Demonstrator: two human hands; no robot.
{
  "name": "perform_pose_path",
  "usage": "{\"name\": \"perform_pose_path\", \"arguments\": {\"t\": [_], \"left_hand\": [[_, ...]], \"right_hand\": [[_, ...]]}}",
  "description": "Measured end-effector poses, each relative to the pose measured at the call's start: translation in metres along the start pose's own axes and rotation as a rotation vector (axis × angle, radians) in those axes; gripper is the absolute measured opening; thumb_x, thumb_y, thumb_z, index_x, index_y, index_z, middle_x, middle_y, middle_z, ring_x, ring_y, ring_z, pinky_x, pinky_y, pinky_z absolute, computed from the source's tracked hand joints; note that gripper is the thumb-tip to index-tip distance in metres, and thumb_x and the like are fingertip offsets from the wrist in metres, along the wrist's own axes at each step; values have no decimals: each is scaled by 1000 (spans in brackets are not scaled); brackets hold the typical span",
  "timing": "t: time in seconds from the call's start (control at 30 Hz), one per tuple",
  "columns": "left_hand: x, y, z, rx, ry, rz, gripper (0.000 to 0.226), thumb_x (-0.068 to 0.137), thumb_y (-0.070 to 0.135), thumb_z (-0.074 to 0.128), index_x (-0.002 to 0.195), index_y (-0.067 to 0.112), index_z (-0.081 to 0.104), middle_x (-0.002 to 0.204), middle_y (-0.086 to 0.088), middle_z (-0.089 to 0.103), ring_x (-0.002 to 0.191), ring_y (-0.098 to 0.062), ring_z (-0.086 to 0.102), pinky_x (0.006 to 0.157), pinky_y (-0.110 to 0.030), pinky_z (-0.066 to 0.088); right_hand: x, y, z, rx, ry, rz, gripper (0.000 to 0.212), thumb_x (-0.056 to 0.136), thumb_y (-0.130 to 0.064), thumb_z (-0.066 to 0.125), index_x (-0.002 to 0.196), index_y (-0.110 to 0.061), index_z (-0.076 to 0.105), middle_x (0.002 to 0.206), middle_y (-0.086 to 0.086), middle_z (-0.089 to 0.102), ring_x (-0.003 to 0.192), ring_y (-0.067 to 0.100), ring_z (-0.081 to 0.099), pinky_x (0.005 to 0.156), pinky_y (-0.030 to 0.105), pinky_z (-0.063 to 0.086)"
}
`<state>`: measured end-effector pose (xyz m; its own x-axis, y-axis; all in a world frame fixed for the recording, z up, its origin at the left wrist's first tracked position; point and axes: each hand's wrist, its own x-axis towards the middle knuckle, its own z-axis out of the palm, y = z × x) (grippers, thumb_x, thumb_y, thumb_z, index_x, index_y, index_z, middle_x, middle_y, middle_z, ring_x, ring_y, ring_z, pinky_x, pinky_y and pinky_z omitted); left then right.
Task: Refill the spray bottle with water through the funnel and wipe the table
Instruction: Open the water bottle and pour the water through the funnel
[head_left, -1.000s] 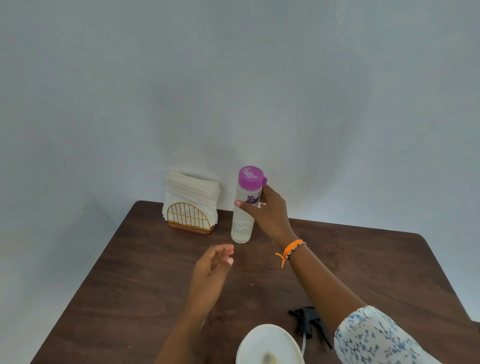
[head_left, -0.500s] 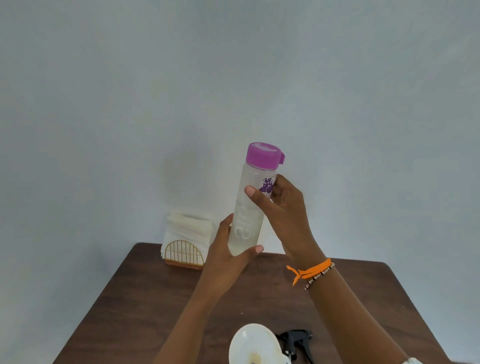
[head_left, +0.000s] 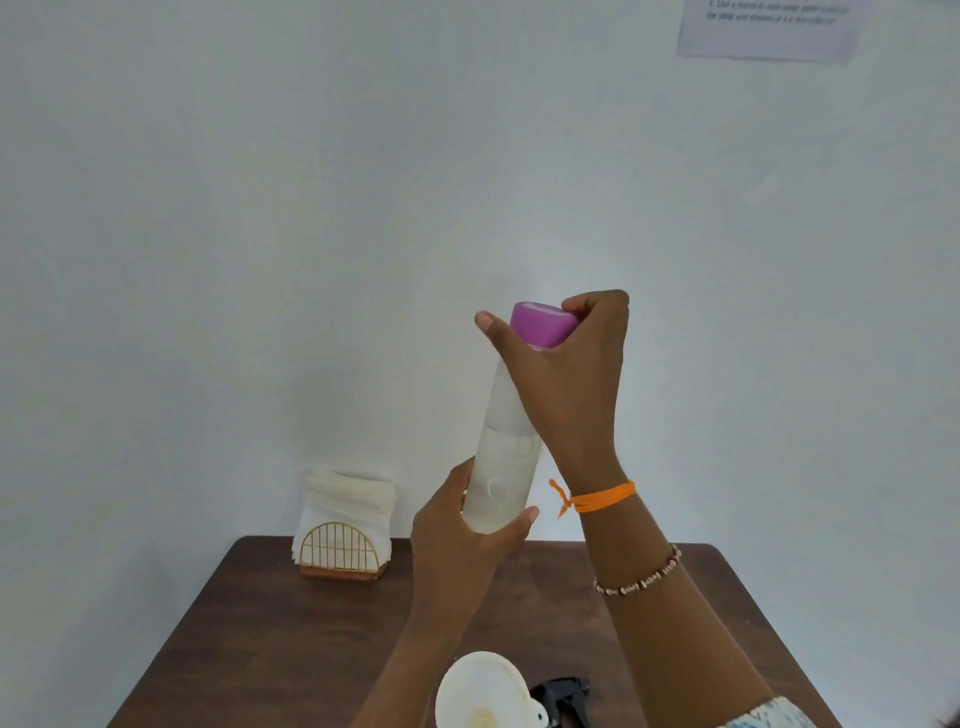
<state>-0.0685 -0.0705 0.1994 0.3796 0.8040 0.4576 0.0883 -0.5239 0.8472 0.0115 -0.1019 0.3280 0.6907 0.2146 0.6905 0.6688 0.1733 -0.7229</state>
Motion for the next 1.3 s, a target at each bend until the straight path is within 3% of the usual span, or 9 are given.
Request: {"name": "perform_pose_path", "arguments": {"t": [0.3,0.43,0.57,0.67,0.73,0.83,0.93,1.13,1.3], "left_hand": [[-6,12,1,124,144,32,63,58,50,80,110,21,60,104,6,66,81,-8,58,64,-6,37],[-4,13,-2,162,171,35,60,57,44,83,107,18,63,101,2,68,78,-7,55,66,-12,40],[-5,12,-5,95,120,-7,54,58,44,82,104,22,63,96,8,66,75,-6,57,61,-6,37],[-10,11,-3,-4,56,-36,52,58,49,80,101,26,62,94,10,67,77,-9,63,62,-12,48],[-11,12,-3,-38,74,-40,52,59,48,80,102,26,61,93,10,68,78,-9,64,65,-17,52],[-11,14,-6,-29,73,-29,52,60,47,79,103,29,57,95,12,64,78,-6,61,68,-16,52],[-10,15,-10,-18,64,-25,51,61,46,80,103,32,54,94,16,59,77,0,57,65,-8,44],[-11,12,-12,17,53,-40,57,62,42,80,111,23,57,98,14,58,83,-10,58,65,-4,41],[-12,10,-14,10,36,-40,55,62,43,80,108,26,57,96,14,58,80,-8,58,64,-6,41]], "right_hand": [[8,-12,-4,-138,58,30,38,67,-41,78,87,-20,53,82,-8,55,72,6,50,58,5,31],[8,-12,-5,-162,-3,17,36,74,-44,72,97,-17,64,79,-13,54,74,5,50,67,15,36],[8,-11,-5,-50,-48,33,34,75,-40,73,100,-17,68,84,-12,61,77,6,57,70,11,45],[9,-11,-7,98,-173,50,28,77,-31,74,100,-15,69,91,-8,67,82,7,63,71,22,53],[12,-11,-12,273,-358,53,23,83,-21,69,104,-13,66,100,-2,69,86,5,64,65,21,52],[18,-6,-21,592,-556,72,26,88,-10,59,114,-9,57,117,6,64,104,15,62,84,27,51],[19,-2,-24,661,-520,133,31,82,-18,56,112,-19,49,111,0,55,93,9,60,78,29,47],[4,-9,-12,368,-303,146,63,71,-29,79,116,-26,35,104,-3,46,91,10,55,62,18,49],[2,-2,-11,519,-331,191,48,79,-26,67,118,-23,38,101,3,63,90,14,61,64,24,49]]}}
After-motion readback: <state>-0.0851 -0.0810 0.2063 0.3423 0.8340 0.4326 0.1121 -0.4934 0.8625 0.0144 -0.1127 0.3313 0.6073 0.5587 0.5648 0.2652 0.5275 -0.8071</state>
